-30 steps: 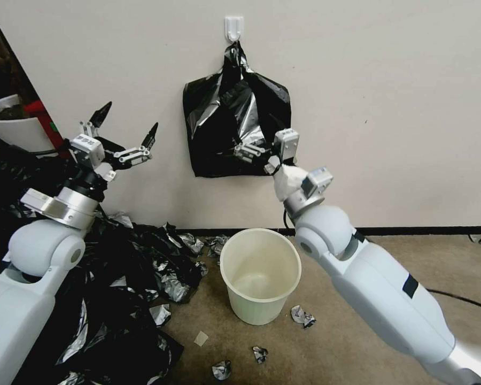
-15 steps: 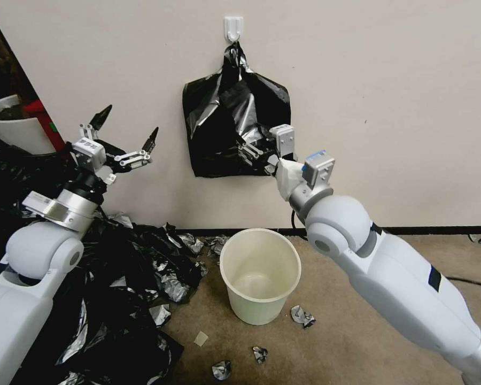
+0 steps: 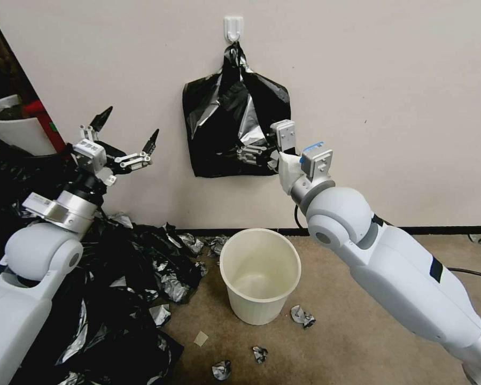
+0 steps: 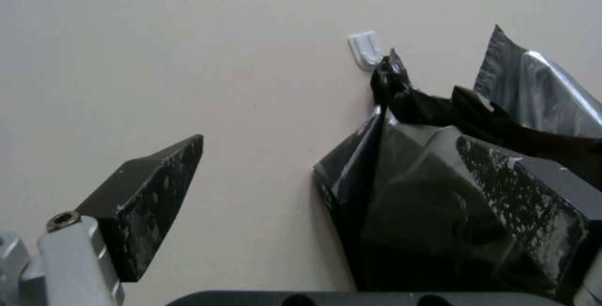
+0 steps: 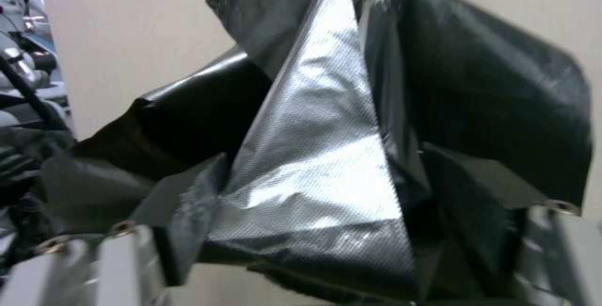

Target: Place a trash bag onto the trash bin.

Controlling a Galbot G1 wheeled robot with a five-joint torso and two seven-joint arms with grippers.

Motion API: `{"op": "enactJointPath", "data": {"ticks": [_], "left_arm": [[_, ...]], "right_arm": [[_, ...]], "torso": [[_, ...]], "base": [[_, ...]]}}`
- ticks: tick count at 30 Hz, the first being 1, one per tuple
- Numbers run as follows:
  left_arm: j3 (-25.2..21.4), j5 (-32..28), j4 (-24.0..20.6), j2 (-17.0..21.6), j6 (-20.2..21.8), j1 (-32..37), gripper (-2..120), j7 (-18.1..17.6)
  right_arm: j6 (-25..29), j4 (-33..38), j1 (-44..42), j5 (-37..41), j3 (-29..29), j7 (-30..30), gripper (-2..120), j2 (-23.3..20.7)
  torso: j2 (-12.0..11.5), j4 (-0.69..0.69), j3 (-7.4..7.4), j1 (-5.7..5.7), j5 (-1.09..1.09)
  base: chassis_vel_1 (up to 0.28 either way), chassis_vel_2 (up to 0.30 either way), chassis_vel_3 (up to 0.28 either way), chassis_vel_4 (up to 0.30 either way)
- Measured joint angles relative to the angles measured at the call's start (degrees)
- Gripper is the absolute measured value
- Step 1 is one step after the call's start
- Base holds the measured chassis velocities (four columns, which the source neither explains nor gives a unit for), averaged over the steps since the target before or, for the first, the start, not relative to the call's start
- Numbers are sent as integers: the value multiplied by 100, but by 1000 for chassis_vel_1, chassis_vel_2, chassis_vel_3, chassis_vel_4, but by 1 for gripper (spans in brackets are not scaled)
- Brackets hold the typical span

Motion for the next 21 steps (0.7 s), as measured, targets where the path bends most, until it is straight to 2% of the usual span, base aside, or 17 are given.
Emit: {"op": "enactJointPath", "data": {"ticks": [2,5,6,8,9,11,13,14,15,17,18,20,21], "left_arm": [[2,0,2,13,0,-10,100,-6],[2,-6,20,64,-1,-52,100,-36],[2,-6,20,64,-1,-52,100,-36],[2,-13,24,90,-1,-84,100,-109],[2,-13,24,90,-1,-84,100,-109],[8,-21,31,115,0,-132,100,-188],[15,-23,36,122,2,-148,100,-206],[22,-24,39,125,5,-162,100,-220],[22,-24,39,125,5,-162,100,-220],[62,-25,47,134,21,-209,100,-264],[62,-25,47,134,21,-209,100,-264],[134,-36,73,155,35,-291,100,-314],[134,-36,73,155,35,-291,100,-314]], "right_arm": [[-44,1,11,86,5,25,77,12],[-160,7,24,206,28,84,61,32],[-160,7,24,206,28,84,61,32],[-223,86,-25,205,58,122,50,31],[-223,86,-25,205,58,122,50,31],[-285,193,-132,192,98,159,40,17],[-292,222,-181,172,112,160,37,7],[-293,235,-208,158,118,161,31,0],[-293,235,-208,158,118,161,31,0],[-293,307,-331,94,175,159,19,-40],[-293,307,-331,94,175,159,19,-40],[-213,445,-537,50,272,137,8,-102],[-213,445,-537,50,272,137,8,-102]], "torso": [[0,0,0,0,0],[0,0,0,0,0],[0,0,0,0,0],[1,0,0,0,0],[1,0,0,0,0],[1,0,0,0,0],[1,0,0,0,0],[1,0,0,0,0],[1,0,0,0,0],[0,0,0,0,0],[0,0,0,0,0],[1,0,0,0,0],[1,0,0,0,0]], "base": [[0,0,0,0],[0,0,0,0],[0,0,0,0],[0,0,0,0],[0,0,0,0],[0,0,0,0],[0,0,0,0],[0,0,0,0],[0,0,0,0],[0,0,0,0],[0,0,0,0],[0,0,0,0],[0,0,0,0]]}}
